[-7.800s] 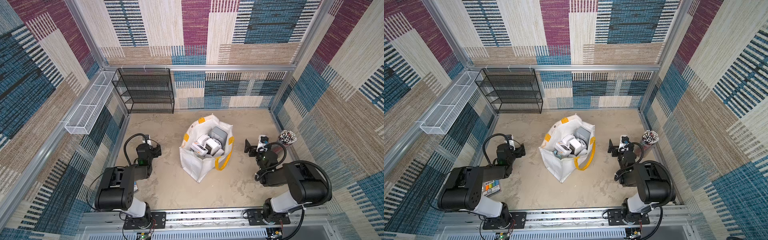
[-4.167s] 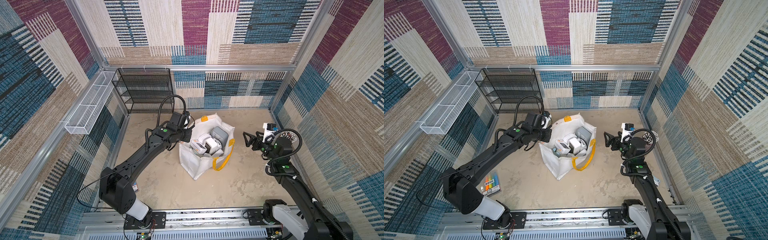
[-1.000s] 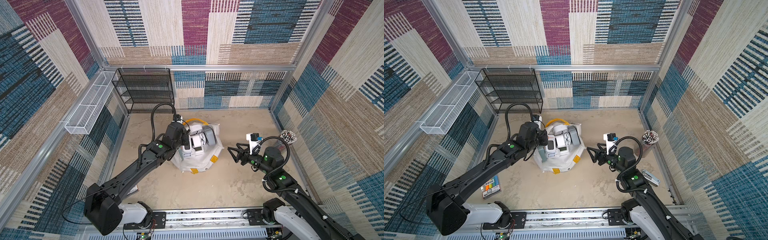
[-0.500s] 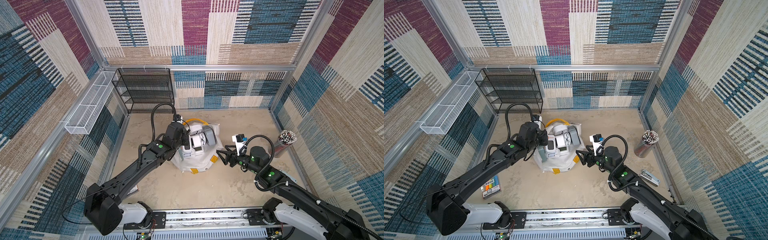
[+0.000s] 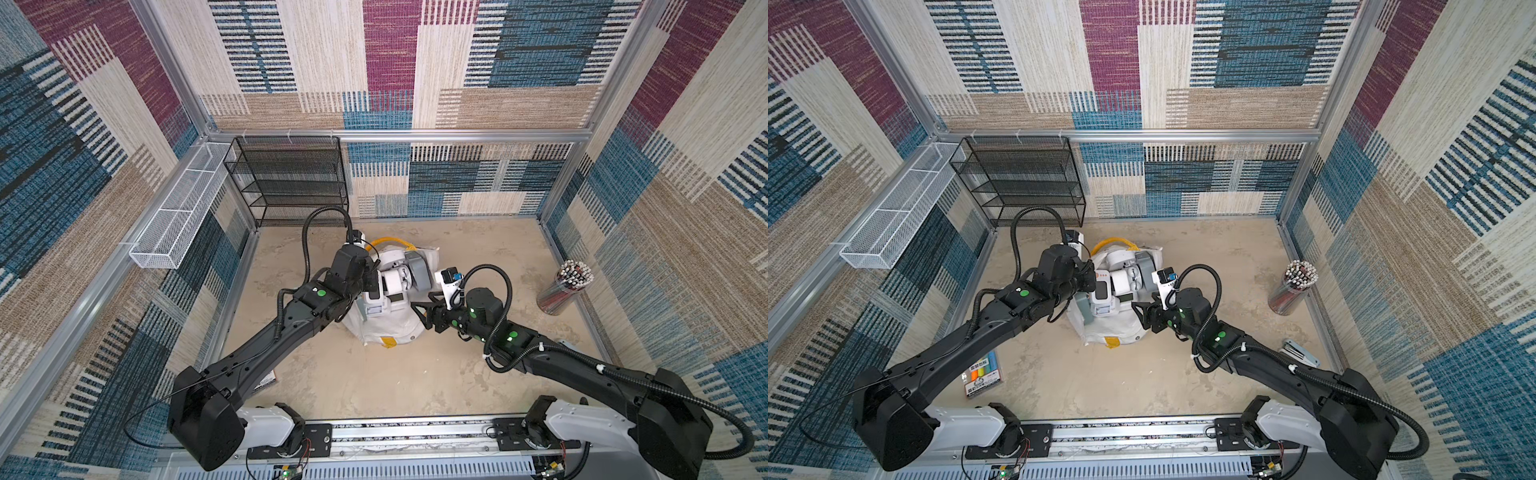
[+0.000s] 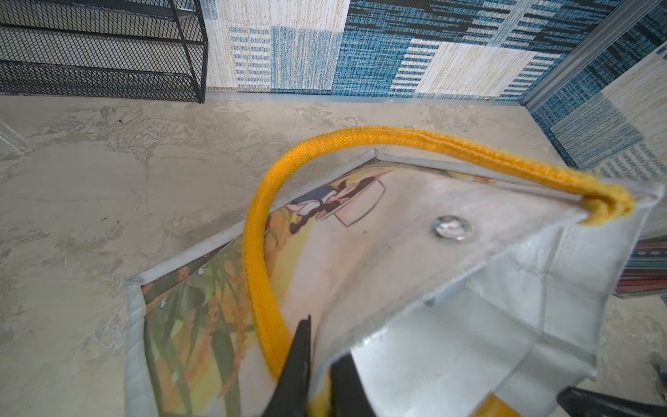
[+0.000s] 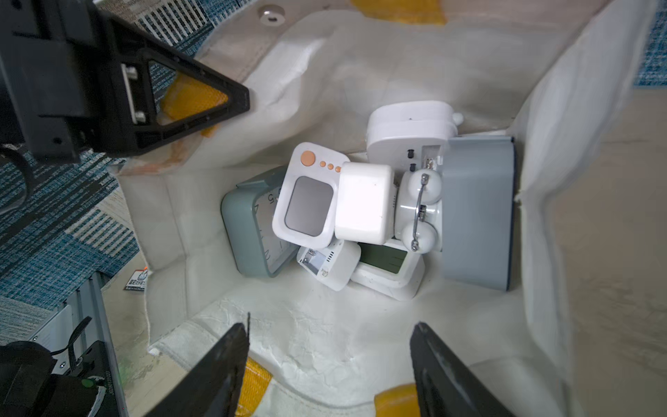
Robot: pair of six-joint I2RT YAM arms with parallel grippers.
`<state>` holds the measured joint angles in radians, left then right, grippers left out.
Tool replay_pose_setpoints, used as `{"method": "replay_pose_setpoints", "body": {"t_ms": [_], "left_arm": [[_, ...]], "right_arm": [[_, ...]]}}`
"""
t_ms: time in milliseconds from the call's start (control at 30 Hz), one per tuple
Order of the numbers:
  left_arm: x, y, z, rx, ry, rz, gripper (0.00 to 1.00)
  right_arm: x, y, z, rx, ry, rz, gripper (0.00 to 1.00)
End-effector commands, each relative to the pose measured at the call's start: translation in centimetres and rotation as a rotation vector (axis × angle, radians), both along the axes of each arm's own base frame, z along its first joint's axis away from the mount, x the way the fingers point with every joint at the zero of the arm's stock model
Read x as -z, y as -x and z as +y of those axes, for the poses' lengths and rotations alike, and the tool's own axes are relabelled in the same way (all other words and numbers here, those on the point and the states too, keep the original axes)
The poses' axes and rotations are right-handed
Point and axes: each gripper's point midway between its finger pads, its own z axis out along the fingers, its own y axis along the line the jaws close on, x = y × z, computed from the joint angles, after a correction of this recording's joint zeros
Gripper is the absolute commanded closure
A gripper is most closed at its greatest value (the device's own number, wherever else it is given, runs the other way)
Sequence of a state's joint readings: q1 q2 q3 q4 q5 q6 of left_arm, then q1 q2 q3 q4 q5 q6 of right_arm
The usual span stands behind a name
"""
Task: Take the alarm clock out of the canvas bag
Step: Pick up the alarm from the canvas bag.
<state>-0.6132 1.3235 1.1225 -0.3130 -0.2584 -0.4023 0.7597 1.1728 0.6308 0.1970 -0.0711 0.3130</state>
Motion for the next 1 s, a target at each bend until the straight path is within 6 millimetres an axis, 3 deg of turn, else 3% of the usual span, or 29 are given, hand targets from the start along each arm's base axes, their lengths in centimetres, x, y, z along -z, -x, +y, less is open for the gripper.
{"method": "replay_pose_setpoints", "body": {"t_ms": [0,333,967], "left_arm": [[0.2,0.2,0.1,-0.016,0.015,0.016,1.0],[0.3,0.4,-0.2,-0.005,0.03,0.028,1.0],[0.4,1.0,0.0,0.006,0.022,0.038,1.0]], "right_arm": [[-1.0,-1.0,0.7,0.032,-0.034,-0.031,0.26],[1.3,-2.7,3.1,0.058,0.021,-0.002,0.29],[4.6,-6.6,5.5,0.1,0.132,-0.008,0.29]]}}
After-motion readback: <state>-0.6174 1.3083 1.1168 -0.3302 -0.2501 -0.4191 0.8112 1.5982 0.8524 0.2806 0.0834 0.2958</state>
